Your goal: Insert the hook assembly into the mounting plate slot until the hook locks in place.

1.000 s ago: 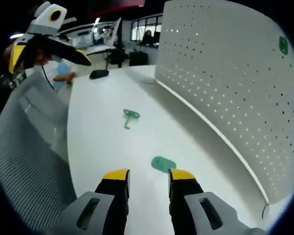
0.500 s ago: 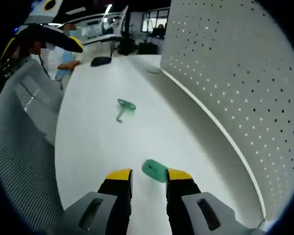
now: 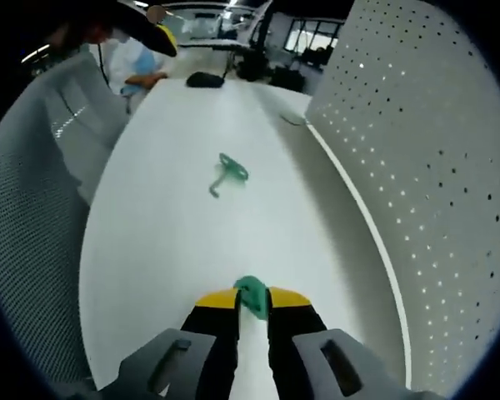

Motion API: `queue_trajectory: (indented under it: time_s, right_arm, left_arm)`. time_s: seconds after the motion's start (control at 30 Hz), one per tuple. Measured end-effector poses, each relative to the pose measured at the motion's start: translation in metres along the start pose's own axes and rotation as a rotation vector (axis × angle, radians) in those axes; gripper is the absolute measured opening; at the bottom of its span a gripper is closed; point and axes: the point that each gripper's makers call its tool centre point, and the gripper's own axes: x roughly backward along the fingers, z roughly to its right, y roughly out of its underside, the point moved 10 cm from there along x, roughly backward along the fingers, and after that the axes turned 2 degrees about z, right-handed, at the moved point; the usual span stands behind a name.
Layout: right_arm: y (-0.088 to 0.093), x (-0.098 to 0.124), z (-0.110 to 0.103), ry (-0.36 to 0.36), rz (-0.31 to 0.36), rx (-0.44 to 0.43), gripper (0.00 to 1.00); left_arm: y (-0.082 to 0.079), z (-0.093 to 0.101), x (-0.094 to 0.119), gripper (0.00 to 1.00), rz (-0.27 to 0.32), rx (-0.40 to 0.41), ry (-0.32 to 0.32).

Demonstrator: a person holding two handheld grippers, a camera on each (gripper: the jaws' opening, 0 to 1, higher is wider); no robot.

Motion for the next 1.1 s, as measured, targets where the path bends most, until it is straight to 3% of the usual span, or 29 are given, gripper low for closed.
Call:
queue_trajectory:
  time_s: [0.1, 0.3, 0.37, 0.73, 0.9, 1.1]
  right_arm:
    - [0.0, -0.001, 0.001, 0.0, -0.012, 0.027, 0.06]
    - [-0.004, 0.002, 0.004, 0.015, 0.003, 0.004, 0.01]
    - [-0.003, 0.003, 0.004, 0.013, -0.003, -0.065, 0.0]
    - [-0.001, 0.005, 0.007, 0.048, 0.003, -0.181, 0.0]
    - [-0.002, 0.012, 0.016, 0.104, 0.058, -0.337, 0.0]
    - [-0.002, 0.017, 0.024, 0.146, 0.089, -0.444, 0.0]
  left_arm:
    - [-0.001, 0.0, -0.001, 0.96, 0.002, 0.003, 0.002]
    - [-0.001, 0.0, -0.001, 0.95, 0.0, 0.007, 0.002]
    - [-0.001, 0.0, -0.001, 0.95, -0.001, 0.008, 0.004]
    - [-0.002, 0.001, -0.001, 0.95, 0.002, 0.005, 0.009]
    - [-0.003, 0.0, 0.001, 0.95, 0.013, 0.006, 0.007]
    - [-0.006, 0.003, 0.003, 0.95, 0.027, -0.003, 0.014]
